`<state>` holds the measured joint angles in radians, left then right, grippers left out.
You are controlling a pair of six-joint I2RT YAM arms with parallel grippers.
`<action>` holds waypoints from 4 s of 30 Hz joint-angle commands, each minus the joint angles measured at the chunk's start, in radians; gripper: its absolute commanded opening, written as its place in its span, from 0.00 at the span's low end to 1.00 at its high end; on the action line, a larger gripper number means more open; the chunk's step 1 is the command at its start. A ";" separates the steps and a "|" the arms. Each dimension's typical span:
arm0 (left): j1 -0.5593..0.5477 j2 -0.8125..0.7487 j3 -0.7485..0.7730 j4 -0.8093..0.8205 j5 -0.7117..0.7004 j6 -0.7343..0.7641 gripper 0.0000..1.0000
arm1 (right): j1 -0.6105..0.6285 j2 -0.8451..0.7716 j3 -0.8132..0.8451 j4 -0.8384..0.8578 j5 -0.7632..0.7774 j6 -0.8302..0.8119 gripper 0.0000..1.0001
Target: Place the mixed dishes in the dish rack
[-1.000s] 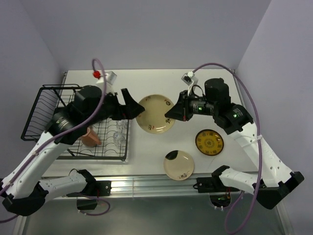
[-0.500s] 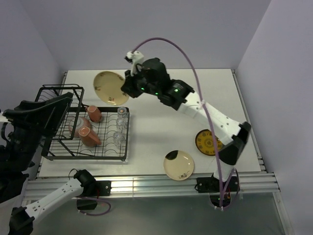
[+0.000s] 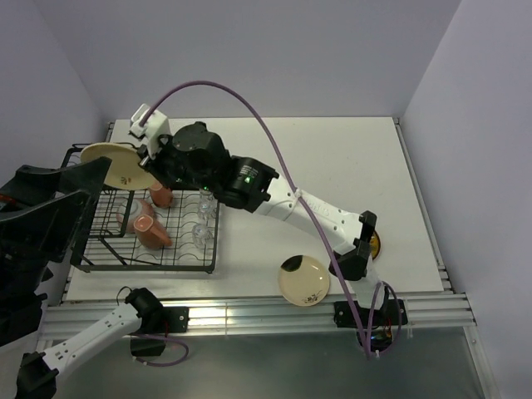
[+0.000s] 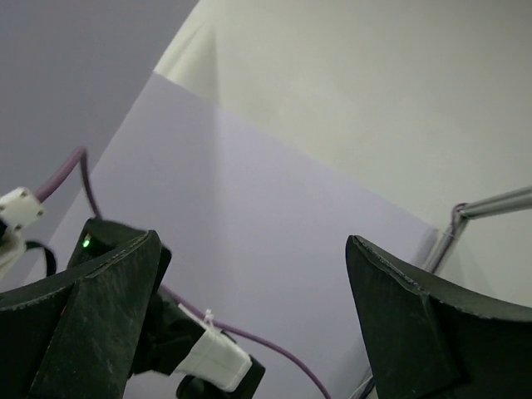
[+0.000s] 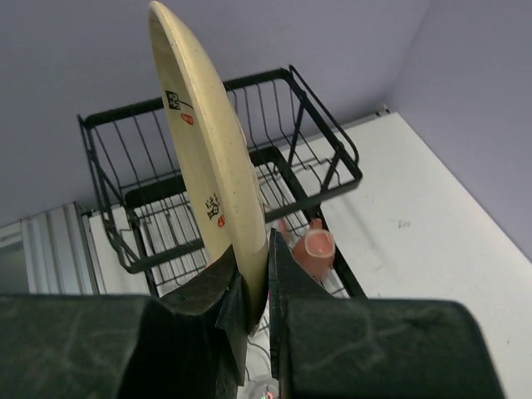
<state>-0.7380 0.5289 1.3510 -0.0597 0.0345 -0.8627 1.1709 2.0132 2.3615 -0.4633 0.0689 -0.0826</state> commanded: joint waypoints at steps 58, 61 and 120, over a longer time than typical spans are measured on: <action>0.005 0.036 0.031 0.367 0.099 -0.216 0.99 | 0.217 0.338 0.110 0.370 0.128 -0.146 0.00; 0.005 0.039 0.033 0.362 0.100 -0.217 0.99 | 0.217 0.344 0.107 0.373 0.126 -0.144 0.00; 0.005 0.051 0.017 0.439 0.163 -0.220 0.99 | 0.099 0.438 0.180 0.532 0.023 -0.169 0.00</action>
<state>-0.7380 0.5892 1.3624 0.3622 0.1944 -1.0832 1.2755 2.4596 2.5076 -0.0093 0.0948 -0.2375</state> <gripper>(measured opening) 0.992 0.142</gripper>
